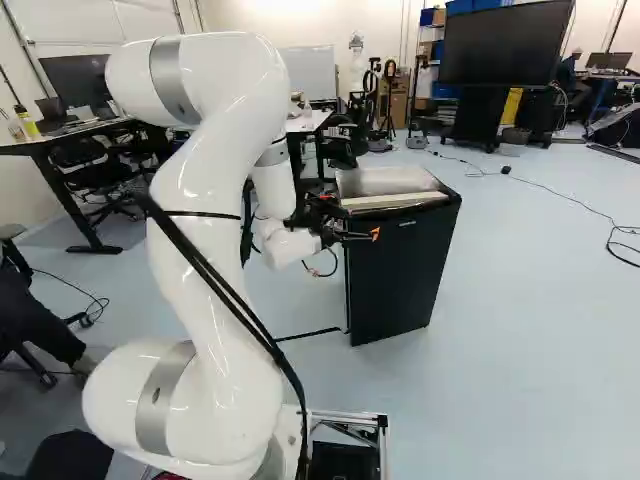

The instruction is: Open the fridge door

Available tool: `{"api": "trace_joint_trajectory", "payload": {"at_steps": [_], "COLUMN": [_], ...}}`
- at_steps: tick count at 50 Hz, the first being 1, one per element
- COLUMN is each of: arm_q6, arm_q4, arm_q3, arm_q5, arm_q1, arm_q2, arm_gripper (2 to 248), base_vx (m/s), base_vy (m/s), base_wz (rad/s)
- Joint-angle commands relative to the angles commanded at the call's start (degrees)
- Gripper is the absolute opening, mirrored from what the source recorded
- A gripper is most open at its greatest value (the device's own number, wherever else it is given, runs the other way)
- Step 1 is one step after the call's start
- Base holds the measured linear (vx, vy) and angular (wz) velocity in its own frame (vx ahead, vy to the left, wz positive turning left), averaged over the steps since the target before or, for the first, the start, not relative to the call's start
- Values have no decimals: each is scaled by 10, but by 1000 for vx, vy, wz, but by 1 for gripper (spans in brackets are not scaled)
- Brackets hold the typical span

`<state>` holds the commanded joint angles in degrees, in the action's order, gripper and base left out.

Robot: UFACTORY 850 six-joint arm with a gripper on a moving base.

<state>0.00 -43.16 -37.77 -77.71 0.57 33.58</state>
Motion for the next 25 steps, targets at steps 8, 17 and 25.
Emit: {"api": "trace_joint_trajectory", "payload": {"at_steps": [8,17,25], "arm_q6": [0,0,0], "arm_q4": [-17,-47,-77], "arm_q3": [20,38,53], "arm_q5": [6,7,0], "arm_q1": [5,12,21], "arm_q2": [-13,-25,-35], "arm_gripper": [247,247,247], "base_vx": [0,0,0], "base_vy": [0,0,0], "base_wz": [0,0,0]}}
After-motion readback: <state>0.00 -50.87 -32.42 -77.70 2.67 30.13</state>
